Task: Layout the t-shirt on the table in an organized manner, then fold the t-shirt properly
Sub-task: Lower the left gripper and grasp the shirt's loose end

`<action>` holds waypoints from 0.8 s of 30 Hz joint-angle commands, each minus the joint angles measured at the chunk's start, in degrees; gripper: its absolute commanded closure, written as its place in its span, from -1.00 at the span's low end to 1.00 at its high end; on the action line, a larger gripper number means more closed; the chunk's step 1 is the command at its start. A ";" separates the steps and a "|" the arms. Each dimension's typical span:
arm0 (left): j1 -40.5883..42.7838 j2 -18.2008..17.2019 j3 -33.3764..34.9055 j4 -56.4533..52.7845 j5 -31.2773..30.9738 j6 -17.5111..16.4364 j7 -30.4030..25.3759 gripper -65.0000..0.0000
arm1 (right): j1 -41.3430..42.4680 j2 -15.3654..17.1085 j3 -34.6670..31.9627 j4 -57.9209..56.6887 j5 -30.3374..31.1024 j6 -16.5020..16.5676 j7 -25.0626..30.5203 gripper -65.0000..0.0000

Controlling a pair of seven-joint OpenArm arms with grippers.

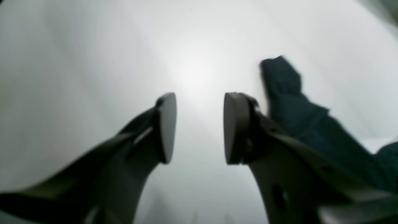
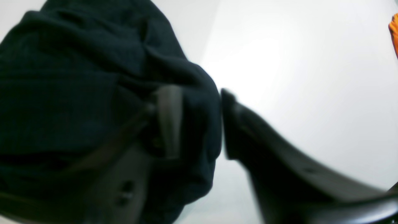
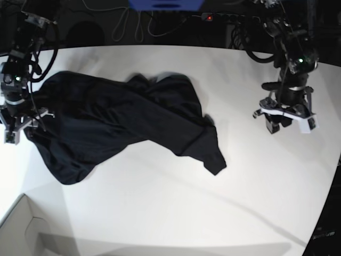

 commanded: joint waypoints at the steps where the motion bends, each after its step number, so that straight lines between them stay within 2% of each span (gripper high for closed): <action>1: -0.88 -0.05 0.64 -0.25 -0.01 -0.08 -0.89 0.24 | 0.13 0.77 1.46 3.29 0.16 -0.22 1.88 0.04; 5: -3.87 -0.14 4.77 -6.76 -0.01 -0.08 -1.33 0.24 | -2.15 -2.57 3.66 9.88 0.16 -0.13 1.88 -0.17; 11: -10.29 -0.05 13.38 -14.67 -0.01 0.45 -1.51 0.24 | -7.34 -6.35 3.30 10.94 0.16 -0.13 2.23 -0.17; 19: -17.58 3.55 16.02 -26.01 0.52 0.45 -1.51 0.24 | -12.09 -7.41 3.66 11.03 0.16 -0.13 2.32 -0.17; 24: -20.13 3.99 16.11 -31.37 0.52 0.19 -1.51 0.24 | -13.58 -7.49 3.66 11.03 0.16 -0.13 2.41 -0.17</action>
